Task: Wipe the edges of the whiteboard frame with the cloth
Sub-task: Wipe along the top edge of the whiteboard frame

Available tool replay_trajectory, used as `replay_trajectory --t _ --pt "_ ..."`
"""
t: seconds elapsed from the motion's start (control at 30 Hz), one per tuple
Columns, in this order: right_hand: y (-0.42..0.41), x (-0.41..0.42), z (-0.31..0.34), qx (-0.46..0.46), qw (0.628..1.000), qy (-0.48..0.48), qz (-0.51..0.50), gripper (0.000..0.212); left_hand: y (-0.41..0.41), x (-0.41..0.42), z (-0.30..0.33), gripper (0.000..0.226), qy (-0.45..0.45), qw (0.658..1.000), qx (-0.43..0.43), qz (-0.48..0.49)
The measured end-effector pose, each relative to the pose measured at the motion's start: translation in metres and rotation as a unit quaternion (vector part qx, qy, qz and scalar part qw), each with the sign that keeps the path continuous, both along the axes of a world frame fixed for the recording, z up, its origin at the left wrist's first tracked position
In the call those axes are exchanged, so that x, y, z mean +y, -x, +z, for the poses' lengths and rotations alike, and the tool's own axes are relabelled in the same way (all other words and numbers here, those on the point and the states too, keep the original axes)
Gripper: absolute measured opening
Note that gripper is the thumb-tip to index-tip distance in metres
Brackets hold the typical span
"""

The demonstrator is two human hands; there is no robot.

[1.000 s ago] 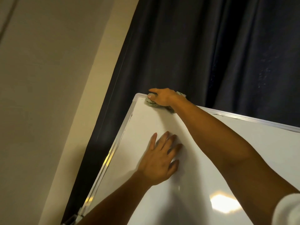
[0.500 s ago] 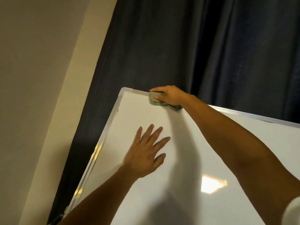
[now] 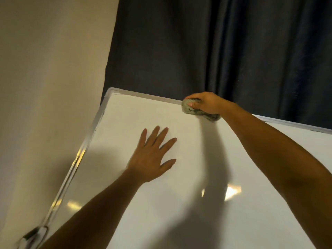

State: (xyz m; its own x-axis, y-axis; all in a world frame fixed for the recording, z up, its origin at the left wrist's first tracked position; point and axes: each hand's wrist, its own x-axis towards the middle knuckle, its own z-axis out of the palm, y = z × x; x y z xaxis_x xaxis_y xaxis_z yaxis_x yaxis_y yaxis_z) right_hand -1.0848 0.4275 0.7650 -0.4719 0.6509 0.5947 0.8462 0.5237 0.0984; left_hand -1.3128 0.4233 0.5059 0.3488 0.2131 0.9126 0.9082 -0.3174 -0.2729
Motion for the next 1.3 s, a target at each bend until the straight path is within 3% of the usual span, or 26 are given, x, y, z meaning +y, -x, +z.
replay_trajectory --t 0.2,0.33,0.6,0.73,0.97,1.17,1.3 --pt "-0.065 -0.017 -0.002 0.030 0.999 0.007 -0.012 0.030 -0.026 -0.007 0.005 0.074 0.025 0.999 -0.026 0.009" --pt "-0.091 -0.029 -0.002 0.034 0.999 -0.010 -0.040 0.036 -0.054 -0.017 0.011 0.070 0.012 1.000 0.010 -0.014" --pt "-0.025 -0.056 -0.013 -0.074 0.987 -0.119 -0.083 0.052 -0.084 -0.026 0.015 0.074 -0.025 0.997 0.063 -0.049" --pt "-0.007 -0.061 -0.017 -0.084 0.987 -0.118 -0.076 0.051 -0.097 -0.033 0.016 0.074 -0.023 0.996 0.052 -0.062" --pt "-0.063 -0.083 -0.008 -0.063 0.992 -0.081 -0.070 0.049 -0.126 -0.050 0.020 0.077 -0.028 0.997 0.056 -0.035" --pt "-0.129 -0.098 -0.002 -0.035 0.994 -0.074 -0.077 0.048 -0.170 -0.057 0.024 0.082 -0.035 0.999 -0.012 0.005" --pt "-0.184 -0.109 -0.002 -0.026 0.993 -0.079 -0.084 0.047 -0.207 -0.061 0.032 0.080 -0.060 0.998 0.013 -0.008"
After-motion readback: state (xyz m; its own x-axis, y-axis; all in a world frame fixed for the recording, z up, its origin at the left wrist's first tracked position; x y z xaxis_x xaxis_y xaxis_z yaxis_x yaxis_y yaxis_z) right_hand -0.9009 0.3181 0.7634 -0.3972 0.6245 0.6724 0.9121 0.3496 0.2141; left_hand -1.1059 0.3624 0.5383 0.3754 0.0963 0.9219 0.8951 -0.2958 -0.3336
